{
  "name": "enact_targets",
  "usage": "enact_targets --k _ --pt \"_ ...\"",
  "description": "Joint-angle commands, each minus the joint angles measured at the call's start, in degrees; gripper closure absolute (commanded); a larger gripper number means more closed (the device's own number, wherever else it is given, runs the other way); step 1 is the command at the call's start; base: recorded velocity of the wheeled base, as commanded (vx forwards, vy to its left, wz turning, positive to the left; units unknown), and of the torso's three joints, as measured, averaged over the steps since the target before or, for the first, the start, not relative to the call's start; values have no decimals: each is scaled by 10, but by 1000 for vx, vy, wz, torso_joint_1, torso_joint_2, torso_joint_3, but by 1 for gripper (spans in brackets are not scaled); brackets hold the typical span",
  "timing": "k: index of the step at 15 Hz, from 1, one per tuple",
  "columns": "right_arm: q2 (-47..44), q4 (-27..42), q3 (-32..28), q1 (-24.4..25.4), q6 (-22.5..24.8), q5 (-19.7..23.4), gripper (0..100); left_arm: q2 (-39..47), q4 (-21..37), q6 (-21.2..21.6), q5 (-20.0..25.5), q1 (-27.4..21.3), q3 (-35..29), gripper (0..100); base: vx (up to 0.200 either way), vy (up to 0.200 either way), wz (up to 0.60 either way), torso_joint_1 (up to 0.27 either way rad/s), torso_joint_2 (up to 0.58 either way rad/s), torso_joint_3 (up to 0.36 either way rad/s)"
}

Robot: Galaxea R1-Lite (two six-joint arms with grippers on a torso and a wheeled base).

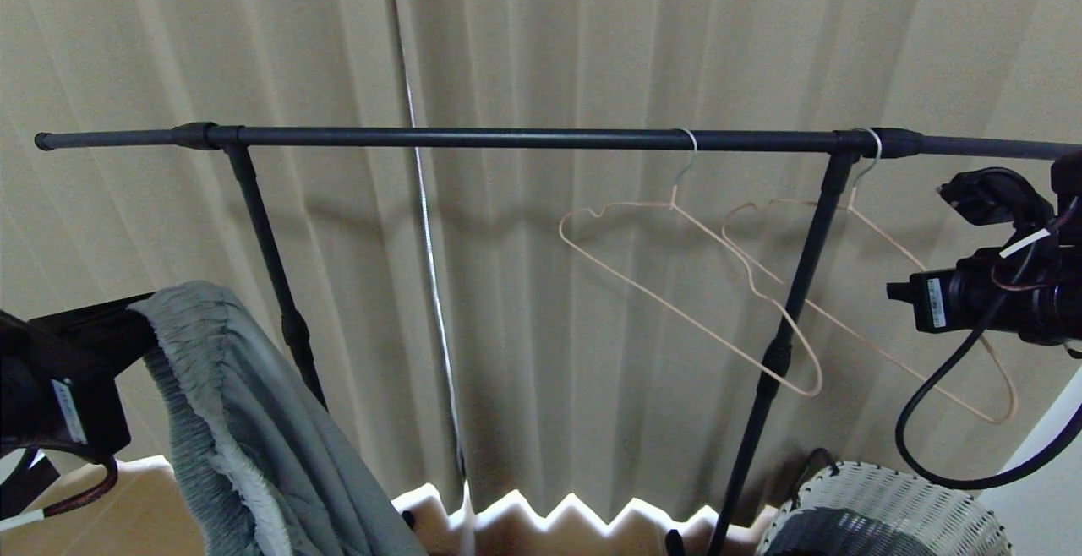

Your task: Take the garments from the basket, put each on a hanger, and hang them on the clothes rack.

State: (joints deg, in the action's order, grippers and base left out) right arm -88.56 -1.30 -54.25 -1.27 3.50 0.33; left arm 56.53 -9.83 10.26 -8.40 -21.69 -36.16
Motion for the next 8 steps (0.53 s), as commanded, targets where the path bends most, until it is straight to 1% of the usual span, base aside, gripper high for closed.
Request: enact_targets --k 1,4,8 --pt "19 -4 3 -1 -2 -1 100 2 0 -1 0 1 -1 100 0 0 0 0 0 0" --pt "51 -14 8 -1 -32 -2 100 1 0 -1 -1 2 0 100 0 0 0 0 0 0" --pt "128 -14 62 -1 -29 -5 100 1 -1 2 0 2 1 100 0 0 0 0 0 0"
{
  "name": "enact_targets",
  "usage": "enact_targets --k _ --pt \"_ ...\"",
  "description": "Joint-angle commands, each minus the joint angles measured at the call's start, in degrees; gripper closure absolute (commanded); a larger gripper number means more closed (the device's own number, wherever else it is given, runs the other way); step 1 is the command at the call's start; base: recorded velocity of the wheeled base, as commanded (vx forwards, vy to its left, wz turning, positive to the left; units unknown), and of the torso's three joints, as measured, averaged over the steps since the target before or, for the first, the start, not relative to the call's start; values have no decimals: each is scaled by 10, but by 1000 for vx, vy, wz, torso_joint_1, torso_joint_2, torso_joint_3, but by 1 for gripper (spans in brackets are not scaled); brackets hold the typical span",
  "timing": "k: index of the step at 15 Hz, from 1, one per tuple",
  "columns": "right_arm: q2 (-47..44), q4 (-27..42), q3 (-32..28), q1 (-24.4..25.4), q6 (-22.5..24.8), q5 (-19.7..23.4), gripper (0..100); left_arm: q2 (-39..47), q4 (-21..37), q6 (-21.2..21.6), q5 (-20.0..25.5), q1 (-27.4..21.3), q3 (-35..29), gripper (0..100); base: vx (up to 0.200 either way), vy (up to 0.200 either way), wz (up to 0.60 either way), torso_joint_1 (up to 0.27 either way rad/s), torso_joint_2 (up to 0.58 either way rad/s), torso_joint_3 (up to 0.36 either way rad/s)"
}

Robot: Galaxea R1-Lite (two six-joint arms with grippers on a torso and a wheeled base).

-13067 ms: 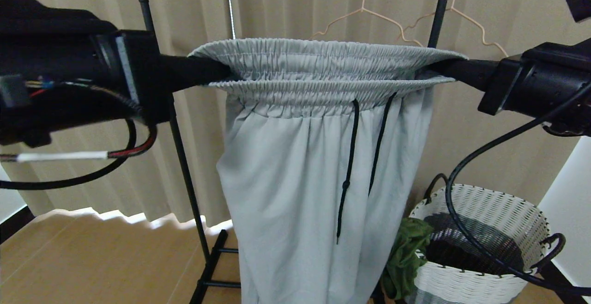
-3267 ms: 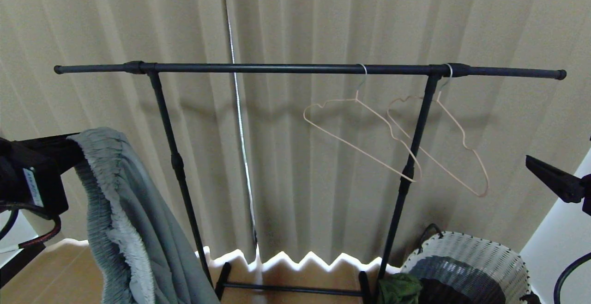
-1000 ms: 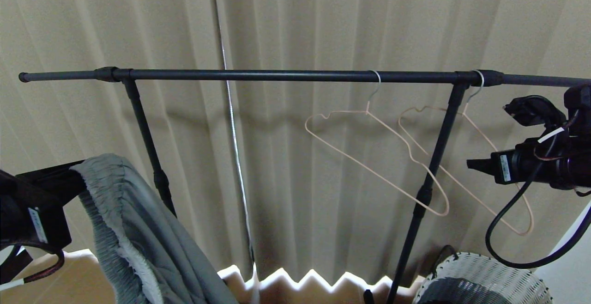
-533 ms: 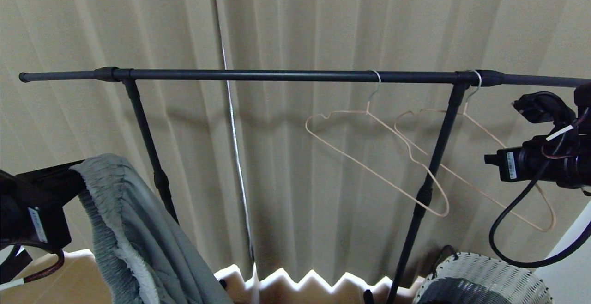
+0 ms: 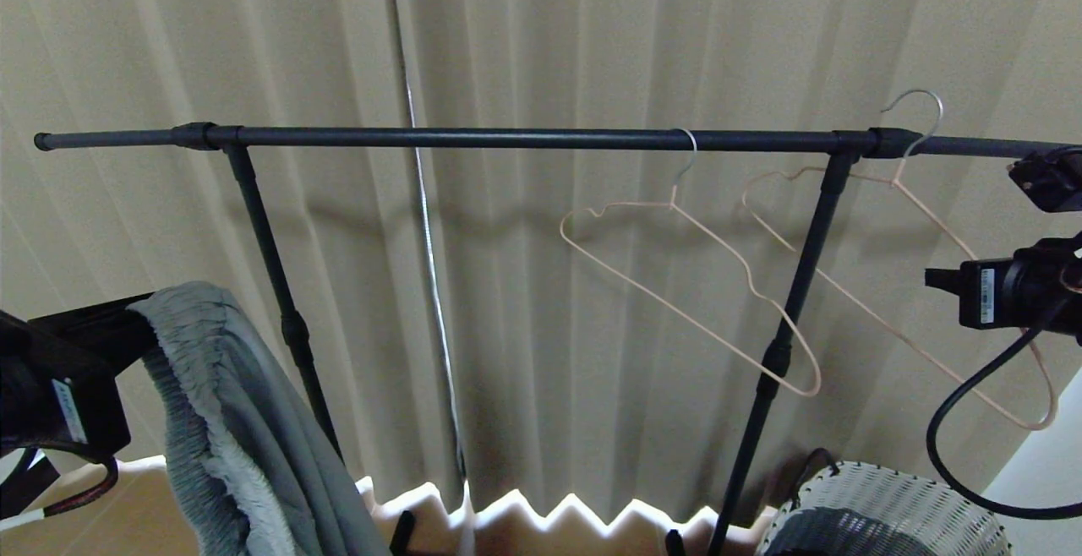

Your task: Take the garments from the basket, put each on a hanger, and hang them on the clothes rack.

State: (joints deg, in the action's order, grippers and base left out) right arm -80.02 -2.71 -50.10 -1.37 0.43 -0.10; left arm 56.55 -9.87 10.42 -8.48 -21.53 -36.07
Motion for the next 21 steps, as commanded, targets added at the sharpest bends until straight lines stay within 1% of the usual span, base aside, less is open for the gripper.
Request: enact_targets --k 1,4,6,17,21 --pt "62 1 28 0 3 -3 100 0 -1 0 0 0 0 100 0 0 0 0 0 0" --pt "106 2 59 -2 17 -3 100 -1 -1 0 -1 1 -1 100 0 0 0 0 0 0" --pt "111 2 64 -13 19 -3 100 0 0 0 -1 1 0 100 -200 0 0 2 2 -2" --pt "111 2 76 -15 19 -3 100 2 -1 2 0 9 5 100 -200 0 0 -2 3 4" --pt "116 1 87 -15 18 -3 100 0 -5 7 0 9 19 100 0 0 0 0 0 0"
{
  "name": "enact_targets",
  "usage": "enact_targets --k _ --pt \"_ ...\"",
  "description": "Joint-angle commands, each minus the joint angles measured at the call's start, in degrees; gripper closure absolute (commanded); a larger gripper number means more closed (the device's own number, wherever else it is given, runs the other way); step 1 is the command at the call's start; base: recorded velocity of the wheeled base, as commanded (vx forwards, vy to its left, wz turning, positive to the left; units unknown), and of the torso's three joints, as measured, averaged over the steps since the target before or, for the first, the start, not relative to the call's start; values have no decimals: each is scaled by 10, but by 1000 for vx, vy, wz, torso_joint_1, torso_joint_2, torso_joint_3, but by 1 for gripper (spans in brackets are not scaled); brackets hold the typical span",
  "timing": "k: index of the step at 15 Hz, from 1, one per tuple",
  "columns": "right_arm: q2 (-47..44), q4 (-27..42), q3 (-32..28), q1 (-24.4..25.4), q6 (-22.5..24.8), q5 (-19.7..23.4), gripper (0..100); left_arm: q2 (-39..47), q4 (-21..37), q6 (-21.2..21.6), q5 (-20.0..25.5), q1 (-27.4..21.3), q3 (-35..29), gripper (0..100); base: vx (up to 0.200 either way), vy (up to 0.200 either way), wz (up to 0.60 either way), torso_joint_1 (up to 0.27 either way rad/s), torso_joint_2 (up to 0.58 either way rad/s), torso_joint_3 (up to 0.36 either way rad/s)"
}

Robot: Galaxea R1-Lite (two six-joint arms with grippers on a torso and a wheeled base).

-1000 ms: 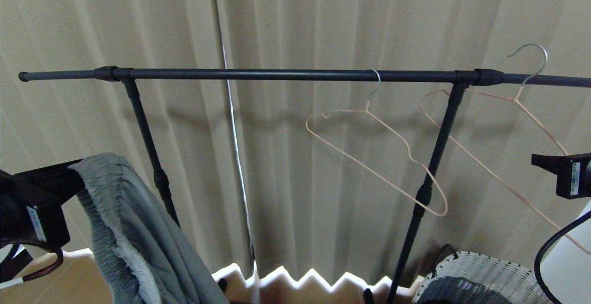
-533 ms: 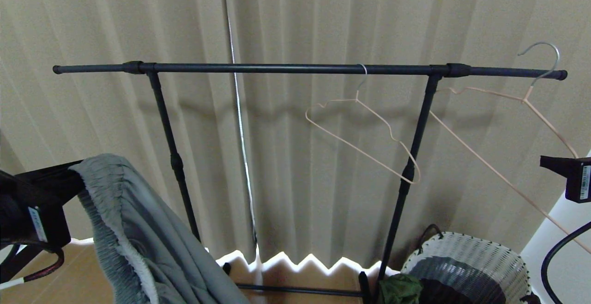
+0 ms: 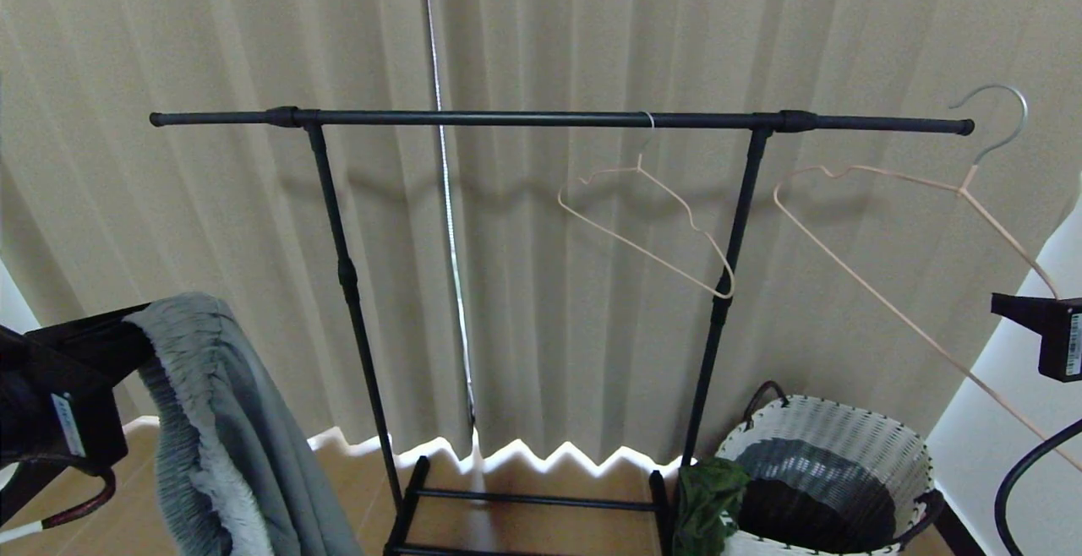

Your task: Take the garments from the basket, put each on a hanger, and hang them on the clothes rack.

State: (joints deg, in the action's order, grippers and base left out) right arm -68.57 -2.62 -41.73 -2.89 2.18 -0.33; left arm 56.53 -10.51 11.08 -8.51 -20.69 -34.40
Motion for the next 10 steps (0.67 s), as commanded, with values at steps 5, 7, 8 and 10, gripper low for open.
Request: enact_targets --k 5,7,8,10 --pt "18 1 18 1 0 0 100 1 -44 2 0 0 36 100 0 0 0 0 0 0" --pt "31 4 20 2 1 2 100 1 -45 1 1 0 33 100 0 0 0 0 0 0" --pt "45 7 21 3 1 3 100 2 -45 1 1 0 29 100 0 0 0 0 0 0" --pt "77 2 35 15 0 7 100 5 -44 0 1 -1 25 100 0 0 0 0 0 0"
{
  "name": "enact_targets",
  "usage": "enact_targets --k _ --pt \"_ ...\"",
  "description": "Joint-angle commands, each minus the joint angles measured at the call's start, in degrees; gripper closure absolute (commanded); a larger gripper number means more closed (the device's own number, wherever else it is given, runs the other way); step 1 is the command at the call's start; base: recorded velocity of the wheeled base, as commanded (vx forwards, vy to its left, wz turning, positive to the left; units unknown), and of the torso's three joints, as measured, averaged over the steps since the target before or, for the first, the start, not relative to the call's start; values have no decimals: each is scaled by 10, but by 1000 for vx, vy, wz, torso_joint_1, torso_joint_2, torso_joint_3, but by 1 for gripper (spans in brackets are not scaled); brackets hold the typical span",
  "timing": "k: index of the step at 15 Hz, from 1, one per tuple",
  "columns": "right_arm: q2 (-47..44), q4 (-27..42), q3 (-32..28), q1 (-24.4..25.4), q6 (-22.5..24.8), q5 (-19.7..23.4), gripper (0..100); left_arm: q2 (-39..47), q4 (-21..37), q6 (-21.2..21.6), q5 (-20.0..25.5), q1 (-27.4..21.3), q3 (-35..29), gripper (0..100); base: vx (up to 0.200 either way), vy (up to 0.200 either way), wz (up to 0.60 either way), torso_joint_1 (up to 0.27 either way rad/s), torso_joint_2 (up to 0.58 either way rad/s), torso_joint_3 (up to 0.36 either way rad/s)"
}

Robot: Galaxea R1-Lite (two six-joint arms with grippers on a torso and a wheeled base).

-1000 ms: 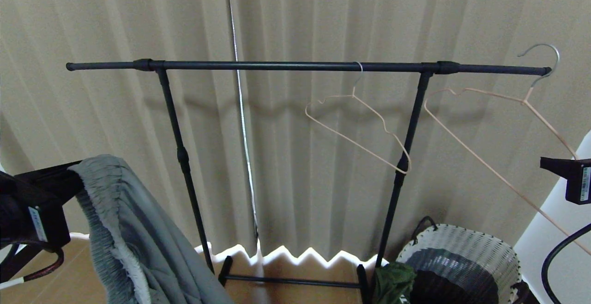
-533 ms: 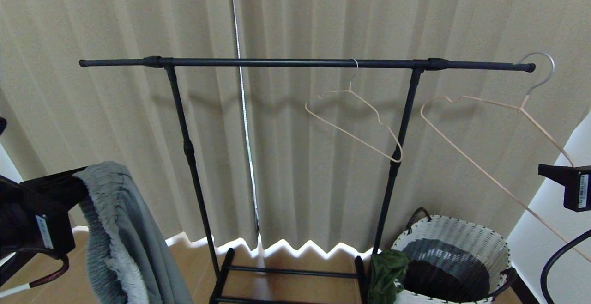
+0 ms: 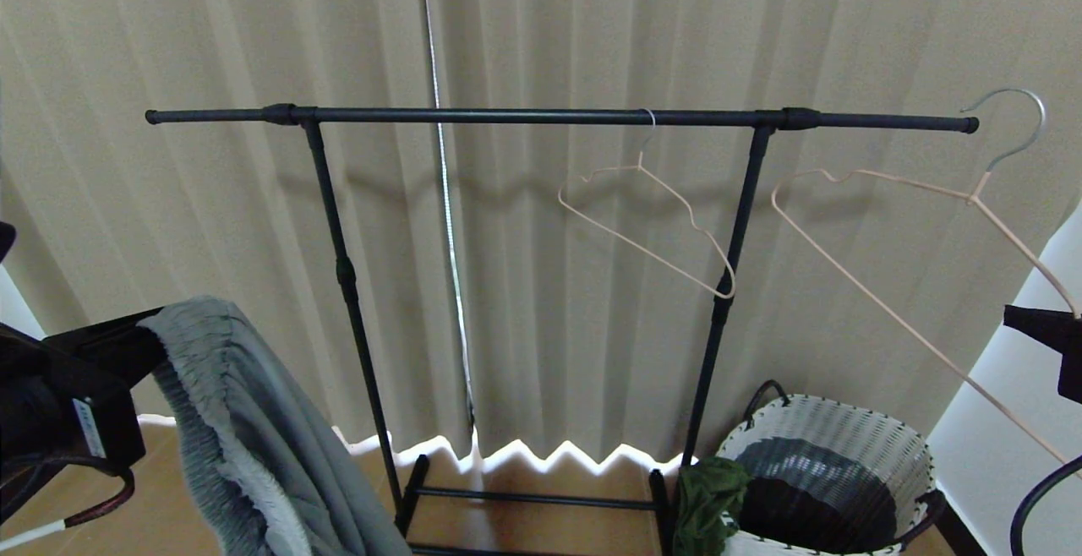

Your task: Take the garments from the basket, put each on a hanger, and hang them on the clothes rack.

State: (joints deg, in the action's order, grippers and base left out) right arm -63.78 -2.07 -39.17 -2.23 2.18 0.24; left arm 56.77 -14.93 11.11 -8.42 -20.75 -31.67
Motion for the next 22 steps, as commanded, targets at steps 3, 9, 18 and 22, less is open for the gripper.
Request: enact_targets --k 3,9,18,22 --pt "65 -5 18 93 -6 13 100 23 1 -1 -1 -2 -13 100 0 0 0 0 0 0" --pt "59 -6 28 242 -65 35 100 106 5 -1 -6 -3 -88 100 0 0 0 0 0 0" --pt "-20 -68 46 328 -83 94 100 289 44 -50 -97 -58 -266 100 0 0 0 0 0 0" --pt "-30 -94 49 377 -84 93 100 339 41 -54 -121 -59 -303 100 0 0 0 0 0 0"
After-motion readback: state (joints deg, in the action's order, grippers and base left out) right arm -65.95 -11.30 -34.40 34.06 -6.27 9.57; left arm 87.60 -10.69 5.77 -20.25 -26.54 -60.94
